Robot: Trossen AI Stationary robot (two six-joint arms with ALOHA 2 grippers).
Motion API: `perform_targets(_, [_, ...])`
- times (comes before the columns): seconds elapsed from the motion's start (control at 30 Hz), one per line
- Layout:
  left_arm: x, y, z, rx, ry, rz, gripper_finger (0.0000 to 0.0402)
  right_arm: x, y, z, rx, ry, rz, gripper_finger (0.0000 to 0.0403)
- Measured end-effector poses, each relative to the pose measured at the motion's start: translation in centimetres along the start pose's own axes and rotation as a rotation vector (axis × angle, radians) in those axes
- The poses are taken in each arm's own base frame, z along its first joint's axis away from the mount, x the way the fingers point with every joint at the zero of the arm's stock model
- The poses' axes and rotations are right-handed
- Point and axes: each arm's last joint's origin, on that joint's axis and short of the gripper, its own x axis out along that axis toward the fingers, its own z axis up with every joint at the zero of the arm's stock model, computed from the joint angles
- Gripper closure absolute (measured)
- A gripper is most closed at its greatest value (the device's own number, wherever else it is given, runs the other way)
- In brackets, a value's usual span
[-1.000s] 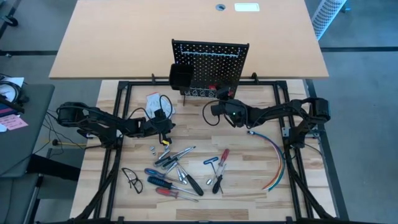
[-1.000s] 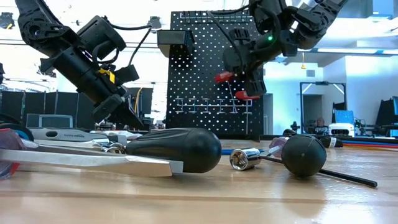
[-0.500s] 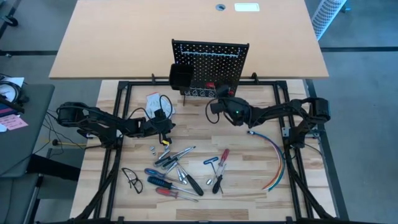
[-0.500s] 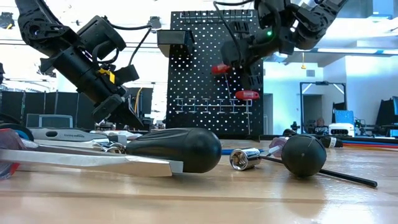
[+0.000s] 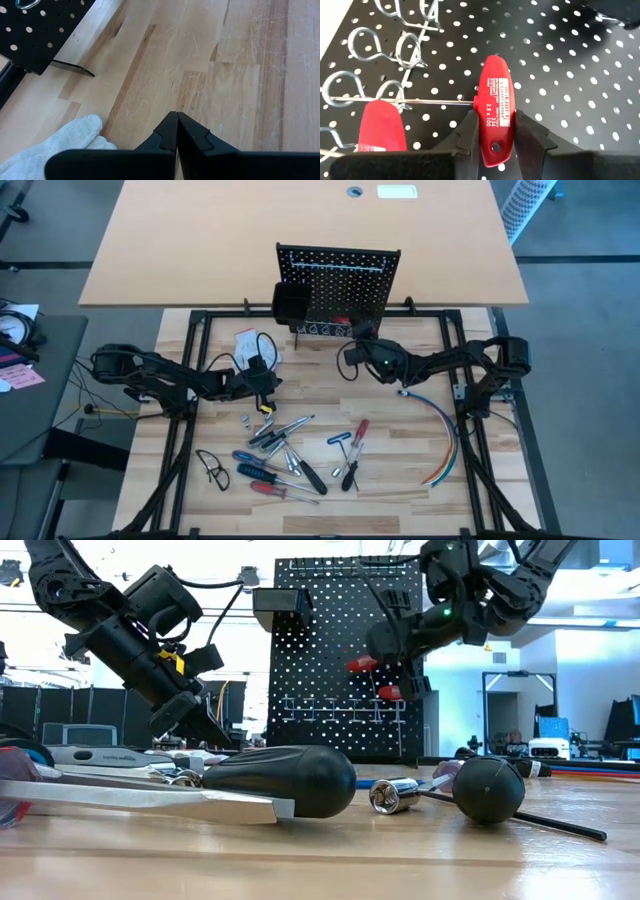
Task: Hang tools onto peg board
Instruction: Hang the red allen wrench on the pegboard, then hang the red transparent screwdriver on the pegboard
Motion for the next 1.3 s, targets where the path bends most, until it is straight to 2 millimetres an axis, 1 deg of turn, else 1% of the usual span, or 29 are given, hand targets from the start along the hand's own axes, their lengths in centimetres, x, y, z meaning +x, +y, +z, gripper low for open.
perform_targets(0.23, [0.0,0.0,0.0,0.0,0.0,0.0,0.0402,-0.2,0.5,-0.2,0.002,-0.001,0.004,0.0308])
perform_targets(0.3, [0.0,0.0,0.0,0.0,0.0,0.0,0.0402,-0.2,0.6,-0.2,0.027,-0.002,0.01,0.0304])
perform_targets(0.43, [0.0,0.0,0.0,0.0,0.0,0.0,0.0401,-0.2,0.8,-0.2,0.085,0.0,0.023,0.027])
perform_targets(0.57, [0.0,0.0,0.0,0.0,0.0,0.0,0.0402,-0.1,1.0,-0.3,0.077,0.004,0.035,0.0233])
perform_targets(0.83, [0.0,0.0,0.0,0.0,0.0,0.0,0.0401,-0.3,0.9,-0.1,0.073,0.0,0.033,0.0181])
perform_targets(1.0, [0.0,0.0,0.0,0.0,0.0,0.0,0.0402,-0.3,-0.2,0.4,0.091,0.04,0.011,0.0155])
perform_targets(1.13, [0.0,0.0,0.0,0.0,0.0,0.0,0.0401,-0.6,-1.3,0.9,0.072,0.108,-0.003,0.0153])
perform_targets(1.2, [0.0,0.0,0.0,0.0,0.001,0.0,0.0401,-1.0,-1.8,1.2,0.083,0.13,-0.01,0.0154])
perform_targets(1.3, [0.0,0.0,0.0,0.0,0.0,0.0,0.0401,-2.2,-2.6,1.5,0.114,0.158,-0.024,0.0154])
